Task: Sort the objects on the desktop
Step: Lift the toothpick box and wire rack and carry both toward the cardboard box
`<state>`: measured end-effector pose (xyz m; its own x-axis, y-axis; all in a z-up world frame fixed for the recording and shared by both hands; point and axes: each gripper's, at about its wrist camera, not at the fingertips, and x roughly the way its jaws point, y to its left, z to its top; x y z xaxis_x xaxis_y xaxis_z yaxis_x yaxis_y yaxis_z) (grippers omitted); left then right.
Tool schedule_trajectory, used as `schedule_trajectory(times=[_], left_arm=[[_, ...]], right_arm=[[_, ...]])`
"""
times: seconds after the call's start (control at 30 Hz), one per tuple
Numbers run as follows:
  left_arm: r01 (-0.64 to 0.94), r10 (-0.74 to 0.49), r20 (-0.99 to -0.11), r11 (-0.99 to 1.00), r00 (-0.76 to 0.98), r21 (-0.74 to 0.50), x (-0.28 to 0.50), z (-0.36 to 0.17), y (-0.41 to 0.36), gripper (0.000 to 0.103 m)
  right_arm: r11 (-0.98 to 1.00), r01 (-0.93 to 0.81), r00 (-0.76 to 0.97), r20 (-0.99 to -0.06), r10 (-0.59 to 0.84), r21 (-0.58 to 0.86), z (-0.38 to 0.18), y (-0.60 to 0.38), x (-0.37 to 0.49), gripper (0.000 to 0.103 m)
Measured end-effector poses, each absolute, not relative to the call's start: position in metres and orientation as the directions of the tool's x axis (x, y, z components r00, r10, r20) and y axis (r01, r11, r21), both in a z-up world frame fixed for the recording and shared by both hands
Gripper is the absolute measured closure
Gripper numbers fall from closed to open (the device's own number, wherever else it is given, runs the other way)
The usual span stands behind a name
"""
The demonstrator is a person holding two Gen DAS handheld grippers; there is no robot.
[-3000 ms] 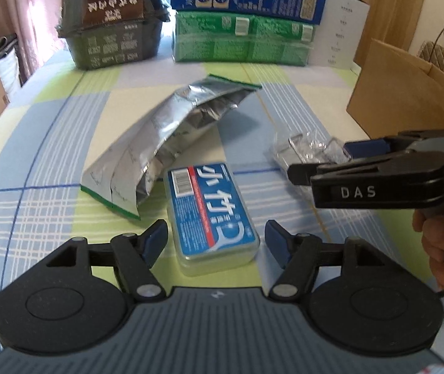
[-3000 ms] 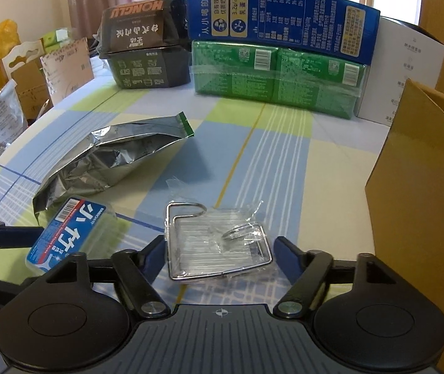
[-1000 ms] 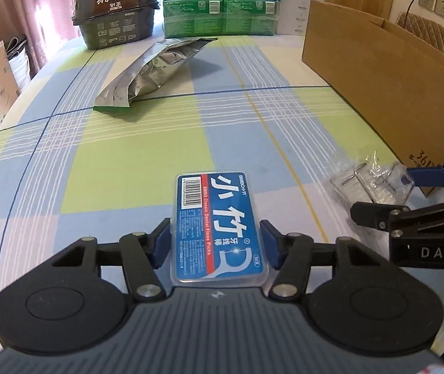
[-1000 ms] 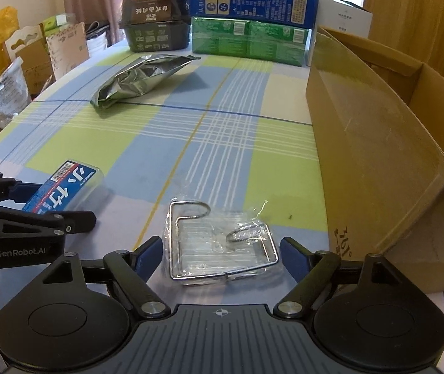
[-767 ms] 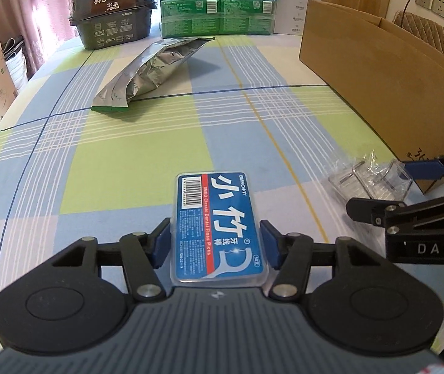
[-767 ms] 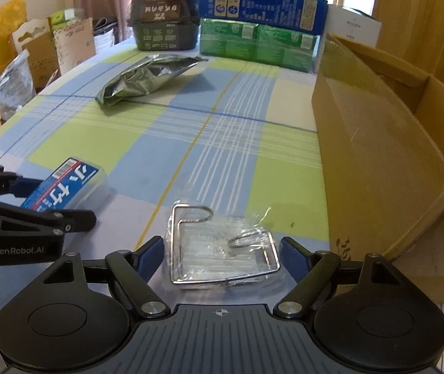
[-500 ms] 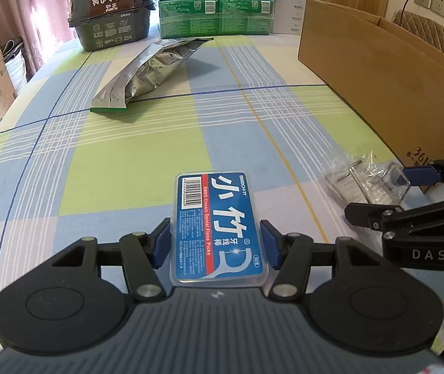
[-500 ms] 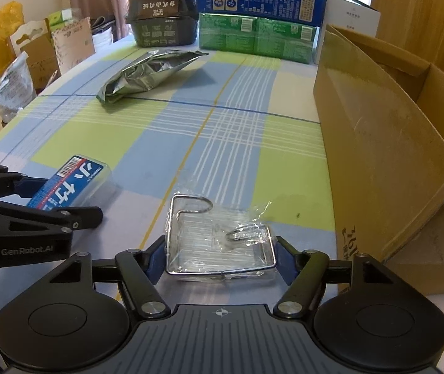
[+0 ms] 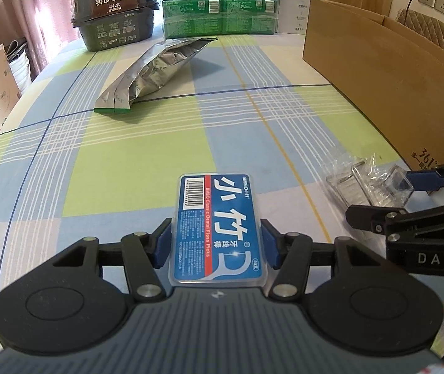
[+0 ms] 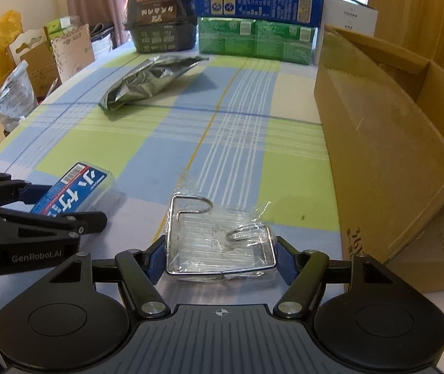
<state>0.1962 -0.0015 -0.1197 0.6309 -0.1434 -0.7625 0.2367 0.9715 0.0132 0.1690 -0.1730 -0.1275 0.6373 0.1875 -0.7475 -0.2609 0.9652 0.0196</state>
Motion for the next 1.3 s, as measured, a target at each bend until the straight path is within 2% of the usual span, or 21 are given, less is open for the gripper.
schedule_trajectory(times=[0.83, 1.07, 1.3], left_arm=[[0.251, -0.176, -0.736, 0.968, 0.654, -0.009, 0.186, -0.096, 0.000, 0.051], [0.264, -0.204, -0.701, 0.964, 0.684, -0.023, 0.172, -0.071, -0.009, 0.051], [0.263, -0.231, -0.665, 0.963, 0.710, -0.053, 0.149, -0.039, -0.023, 0.051]], right_arm=[[0.960, -0.281, 0.689, -0.697, 0.199, -0.004, -0.101, -0.169, 0.148, 0.036], [0.966, -0.259, 0.732, -0.654, 0.192, -0.007, -0.067, -0.184, 0.127, 0.036], [0.975, -0.220, 0.799, -0.572, 0.186, 0.011, -0.015, -0.208, 0.111, 0.036]])
